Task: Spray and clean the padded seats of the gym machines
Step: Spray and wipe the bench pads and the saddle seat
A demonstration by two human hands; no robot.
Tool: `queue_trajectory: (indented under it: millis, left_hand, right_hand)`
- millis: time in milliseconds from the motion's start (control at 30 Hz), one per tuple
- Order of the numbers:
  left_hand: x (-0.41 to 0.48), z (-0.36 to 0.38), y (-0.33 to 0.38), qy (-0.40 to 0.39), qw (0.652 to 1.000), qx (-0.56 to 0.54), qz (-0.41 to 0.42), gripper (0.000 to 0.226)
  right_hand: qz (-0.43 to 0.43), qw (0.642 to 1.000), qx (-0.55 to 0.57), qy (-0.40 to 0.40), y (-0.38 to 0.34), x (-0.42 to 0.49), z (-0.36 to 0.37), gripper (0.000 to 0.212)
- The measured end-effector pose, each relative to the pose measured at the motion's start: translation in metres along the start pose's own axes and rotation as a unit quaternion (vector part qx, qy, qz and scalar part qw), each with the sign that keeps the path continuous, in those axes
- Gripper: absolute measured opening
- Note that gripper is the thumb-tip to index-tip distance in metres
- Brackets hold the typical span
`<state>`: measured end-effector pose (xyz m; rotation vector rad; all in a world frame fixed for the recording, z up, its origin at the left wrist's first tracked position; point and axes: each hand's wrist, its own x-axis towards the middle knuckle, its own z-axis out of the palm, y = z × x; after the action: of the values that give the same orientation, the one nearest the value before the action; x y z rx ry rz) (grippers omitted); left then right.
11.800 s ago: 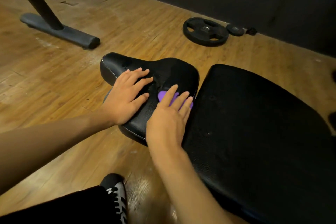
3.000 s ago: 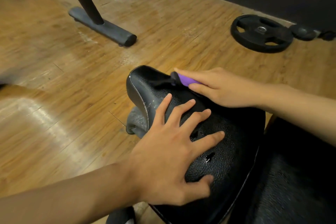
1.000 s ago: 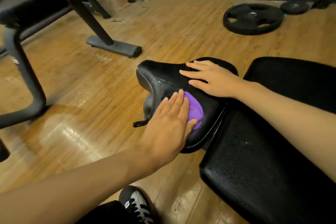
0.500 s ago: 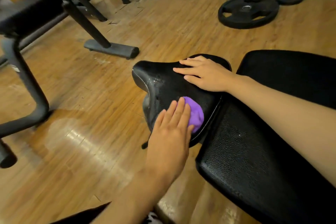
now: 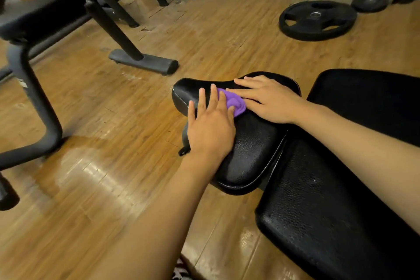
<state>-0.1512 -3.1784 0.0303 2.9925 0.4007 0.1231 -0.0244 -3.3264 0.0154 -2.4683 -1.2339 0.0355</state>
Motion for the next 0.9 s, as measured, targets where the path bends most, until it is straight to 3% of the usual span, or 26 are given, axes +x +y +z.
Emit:
queue_trajectory:
  millis: [167, 300, 433, 567, 733, 900]
  left_hand:
    - [0.024, 0.001, -0.002, 0.025, 0.999, -0.026, -0.019, 0.059]
    - [-0.027, 0.005, -0.001, 0.027, 0.998, -0.063, 0.006, 0.059]
    - [-0.089, 0.012, 0.005, 0.088, 0.994, -0.065, -0.003, 0.061]
    - [-0.120, 0.022, 0.008, 0.095, 0.995, -0.035, -0.020, 0.057]
    - [-0.079, 0.017, -0.002, 0.096, 0.992, -0.064, -0.049, 0.064]
    - [-0.003, 0.007, -0.019, 0.036, 0.992, -0.092, -0.074, 0.061]
  right_hand:
    - [0.002, 1.000, -0.013, 0.002, -0.003, 0.001, -0.002, 0.064]
    - [-0.004, 1.000, -0.015, 0.012, -0.001, 0.000, -0.002, 0.045]
    - [0.004, 0.999, -0.034, -0.006, -0.004, -0.002, -0.003, 0.048]
    - [0.010, 0.997, -0.071, -0.022, -0.006, -0.003, 0.000, 0.049]
    - [0.010, 0.997, -0.069, -0.026, -0.011, -0.004, -0.001, 0.056]
    - [0.006, 0.998, -0.064, -0.006, -0.013, -0.005, 0.000, 0.061]
